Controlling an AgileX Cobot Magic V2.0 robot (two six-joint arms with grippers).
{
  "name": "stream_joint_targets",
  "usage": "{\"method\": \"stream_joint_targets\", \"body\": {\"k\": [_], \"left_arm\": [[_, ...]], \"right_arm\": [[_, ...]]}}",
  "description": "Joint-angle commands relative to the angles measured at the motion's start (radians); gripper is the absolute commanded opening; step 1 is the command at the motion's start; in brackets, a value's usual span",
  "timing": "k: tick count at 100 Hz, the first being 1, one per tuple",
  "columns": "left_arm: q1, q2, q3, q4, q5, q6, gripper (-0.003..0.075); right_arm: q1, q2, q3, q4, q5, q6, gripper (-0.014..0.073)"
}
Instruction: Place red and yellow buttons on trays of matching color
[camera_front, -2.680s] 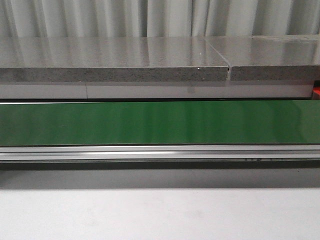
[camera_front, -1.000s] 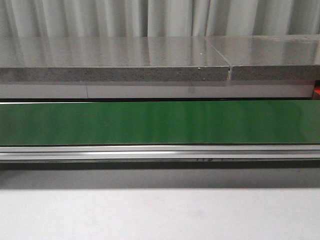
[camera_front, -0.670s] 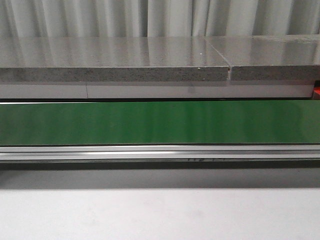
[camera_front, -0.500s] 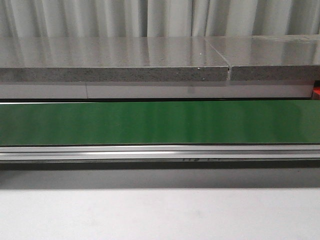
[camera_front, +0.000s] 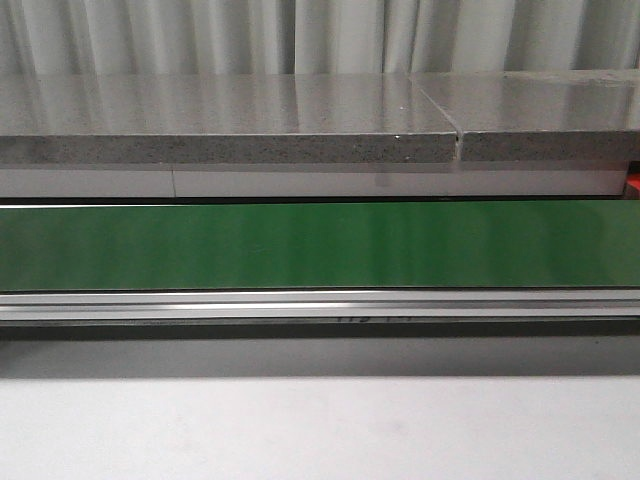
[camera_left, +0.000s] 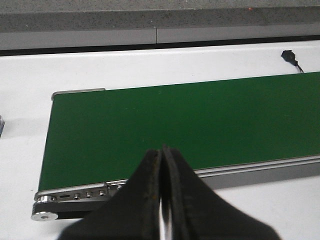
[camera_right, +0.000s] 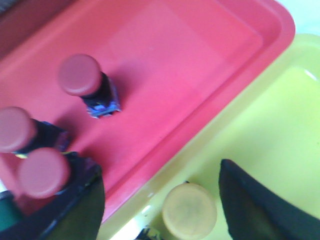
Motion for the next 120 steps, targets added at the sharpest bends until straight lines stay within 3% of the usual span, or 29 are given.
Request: {"method": "stream_joint_targets", "body": {"k": [1,10,29,41,79,97,120], "left_arm": [[-0.007,0.0,-0.029,-0.014,-0.066,0.003,-0.0021],[-0.007,0.0,-0.029,-0.014,-0.066,0.003,-0.0021],[-0.007,0.0,-0.029,-0.014,-0.066,0.003,-0.0021],[-0.007,0.0,-0.029,-0.014,-0.066,0.003,-0.0021],[-0.007,0.0,-0.029,-0.014,-0.066,0.003,-0.0021],[-0.007,0.0,-0.029,-0.014,-0.066,0.003,-0.0021],[-0.007,0.0,-0.029,-0.014,-0.066,0.003,-0.0021]], "right_arm": [[0.033,-0.087,-0.023,-0.022,-0.029,-0.031,0.0488],[0.09,-0.138,-0.023,-0.022,-0.011,-0.057,0.0398],[0.236,-0.21,-0.023,-0.03,0.025,-0.057,0.006],[0.335,-0.229,-0.023,-0.032,0.04,-0.057,-0.0073],[0.574,-0.348,-0.022,-0.127,0.087,-0.077,-0.0066],[0.62,-0.384,-0.015,-0.135,0.088,-0.178,-0.0065],[0.656,-0.454,0.081,-0.132,0.056,-0.188,-0.0065]]}}
